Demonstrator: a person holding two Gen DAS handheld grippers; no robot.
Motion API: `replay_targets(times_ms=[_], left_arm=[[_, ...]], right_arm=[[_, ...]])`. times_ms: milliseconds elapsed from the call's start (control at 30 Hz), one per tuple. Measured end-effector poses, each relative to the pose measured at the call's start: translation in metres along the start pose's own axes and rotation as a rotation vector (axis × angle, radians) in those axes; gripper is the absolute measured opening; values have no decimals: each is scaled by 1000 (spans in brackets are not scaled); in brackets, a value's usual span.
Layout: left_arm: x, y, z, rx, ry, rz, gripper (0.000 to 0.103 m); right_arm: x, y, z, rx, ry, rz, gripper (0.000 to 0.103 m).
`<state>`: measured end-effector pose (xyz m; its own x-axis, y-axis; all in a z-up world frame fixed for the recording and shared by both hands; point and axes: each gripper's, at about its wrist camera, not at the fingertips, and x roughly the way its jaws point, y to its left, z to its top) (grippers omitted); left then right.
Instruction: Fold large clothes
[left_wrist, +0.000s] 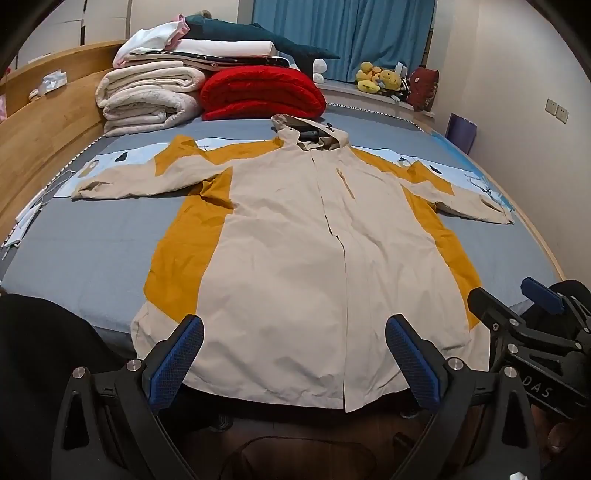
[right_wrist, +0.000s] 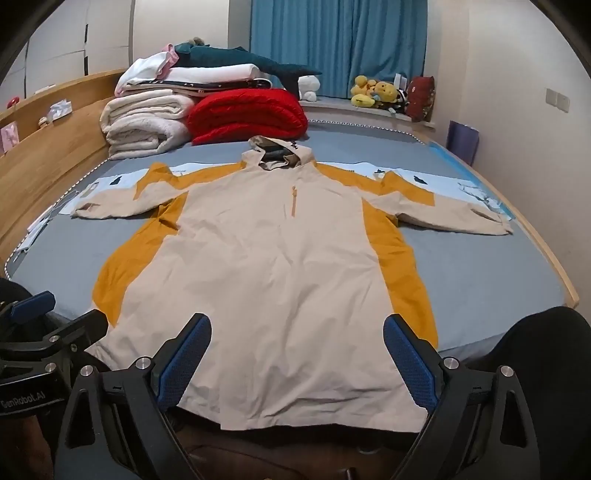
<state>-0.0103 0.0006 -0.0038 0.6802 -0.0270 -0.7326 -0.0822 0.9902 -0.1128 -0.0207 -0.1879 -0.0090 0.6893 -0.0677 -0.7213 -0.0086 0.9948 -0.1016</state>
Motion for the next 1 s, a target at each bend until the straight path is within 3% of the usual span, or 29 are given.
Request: replay_targets(times_ms=[100,1000], left_arm=[[11,-2,4,5,19,2,98],[16,-4,2,10,27,4,98]], right_arm=[[1,0,0,4,6,12,88],[0,15,-4,-41,-8,38,87]])
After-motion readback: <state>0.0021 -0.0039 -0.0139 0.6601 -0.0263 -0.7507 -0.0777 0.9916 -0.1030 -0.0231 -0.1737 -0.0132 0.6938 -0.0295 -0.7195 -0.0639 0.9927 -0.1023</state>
